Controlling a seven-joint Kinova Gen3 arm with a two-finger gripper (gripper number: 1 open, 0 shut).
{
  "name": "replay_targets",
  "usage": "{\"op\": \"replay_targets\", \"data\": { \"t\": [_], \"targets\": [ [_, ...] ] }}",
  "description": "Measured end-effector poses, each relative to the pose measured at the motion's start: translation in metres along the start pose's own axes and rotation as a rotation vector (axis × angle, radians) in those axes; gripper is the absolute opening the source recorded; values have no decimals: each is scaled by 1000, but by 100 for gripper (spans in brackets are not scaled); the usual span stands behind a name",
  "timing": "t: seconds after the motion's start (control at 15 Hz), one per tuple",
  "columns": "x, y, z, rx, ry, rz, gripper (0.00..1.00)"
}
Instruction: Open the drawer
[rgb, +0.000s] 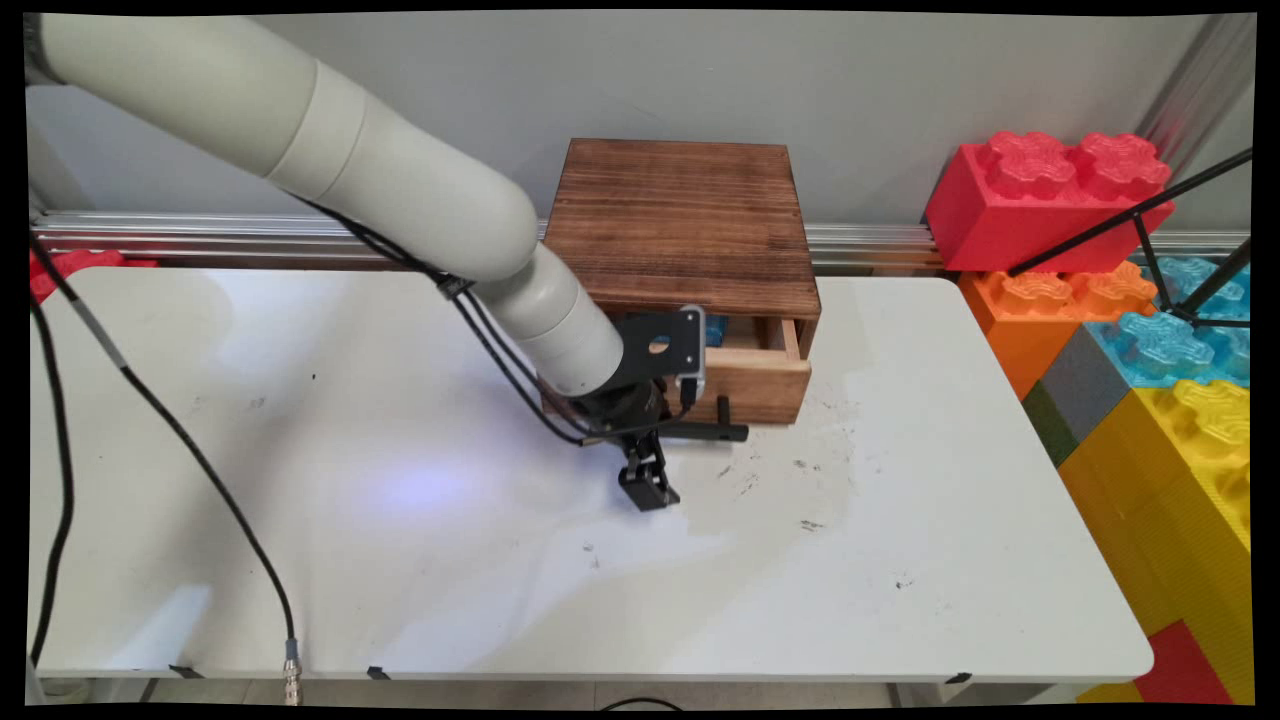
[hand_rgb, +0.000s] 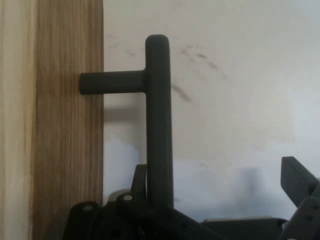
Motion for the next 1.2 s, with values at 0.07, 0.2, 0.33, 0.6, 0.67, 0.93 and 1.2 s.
{"op": "replay_targets", "data": {
  "t": [0.07, 0.2, 0.33, 0.6, 0.67, 0.93, 1.2],
  "targets": [
    [0, 8, -2, -9, 3, -4, 100],
    [0, 23, -5, -24, 9, -10, 100],
    [0, 39, -9, -42, 16, -14, 100],
    [2, 63, -14, -69, 31, -14, 100],
    [1, 70, -15, -76, 33, -15, 100],
    [-2, 94, -20, -97, 44, -11, 100],
    [-5, 114, -23, -107, 60, -6, 100]
  ]
}}
